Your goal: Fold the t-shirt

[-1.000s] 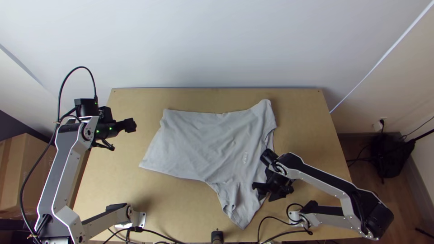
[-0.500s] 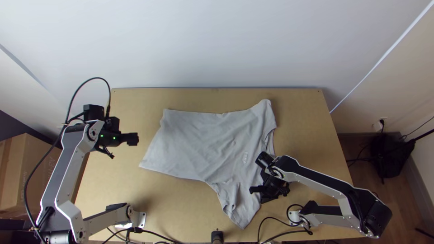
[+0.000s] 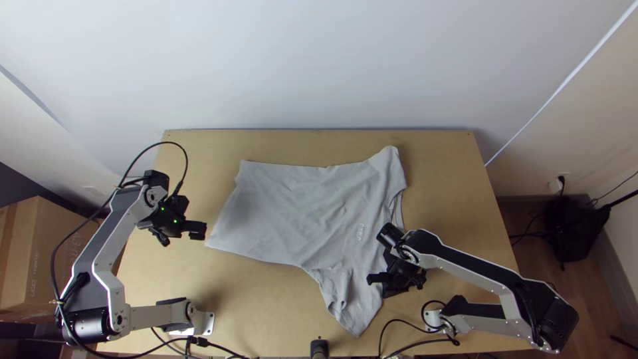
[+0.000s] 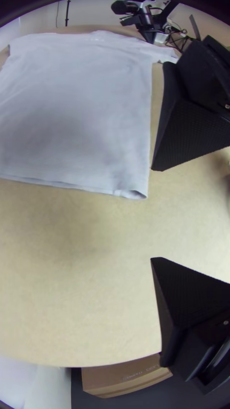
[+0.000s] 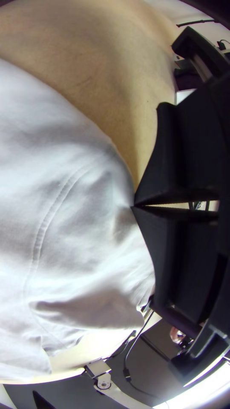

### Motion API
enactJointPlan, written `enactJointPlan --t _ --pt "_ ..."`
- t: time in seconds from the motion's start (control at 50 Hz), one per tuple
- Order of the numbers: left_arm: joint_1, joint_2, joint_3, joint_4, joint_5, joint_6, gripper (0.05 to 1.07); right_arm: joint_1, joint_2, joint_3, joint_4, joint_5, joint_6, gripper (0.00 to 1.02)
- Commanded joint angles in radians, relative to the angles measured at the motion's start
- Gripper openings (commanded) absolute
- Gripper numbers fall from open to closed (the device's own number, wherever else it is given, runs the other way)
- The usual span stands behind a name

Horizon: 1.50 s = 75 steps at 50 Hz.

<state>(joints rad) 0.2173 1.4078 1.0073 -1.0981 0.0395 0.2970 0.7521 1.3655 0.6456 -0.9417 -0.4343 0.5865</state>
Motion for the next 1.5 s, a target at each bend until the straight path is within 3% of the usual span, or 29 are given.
enactJointPlan --t 0.0,0.44,0.66,0.96,1.08,1.18,1.24,1.48 --pt "-0.027 0.026 -0.03 -0.008 -0.006 0.033 1.02 -0.01 -0.02 -0.027 0.011 0.012 -0.01 0.02" --pt "-0.085 0.122 -0.047 0.05 -0.004 0.054 1.02 -0.033 -0.046 -0.026 0.02 0.023 -0.013 0.02" --pt "-0.121 0.148 -0.072 0.066 -0.006 0.062 1.01 -0.056 -0.103 -0.02 0.05 0.085 -0.014 0.02" --pt "-0.151 0.129 -0.133 0.138 0.0 0.074 0.6 -0.131 -0.178 -0.015 0.052 0.108 -0.033 0.02" --pt "-0.153 0.111 -0.142 0.185 0.011 0.071 0.34 -0.157 -0.218 -0.009 0.052 0.12 -0.042 0.02" --pt "-0.151 0.1 -0.144 0.205 0.03 0.071 0.24 -0.191 -0.256 -0.003 0.052 0.129 -0.047 0.02" --pt "-0.151 0.085 -0.151 0.216 0.048 0.076 0.08 -0.221 -0.276 0.005 0.052 0.129 -0.048 0.02" --pt "-0.142 -0.007 -0.133 0.225 0.096 0.064 0.08 -0.398 -0.327 0.062 0.043 0.123 -0.099 0.02"
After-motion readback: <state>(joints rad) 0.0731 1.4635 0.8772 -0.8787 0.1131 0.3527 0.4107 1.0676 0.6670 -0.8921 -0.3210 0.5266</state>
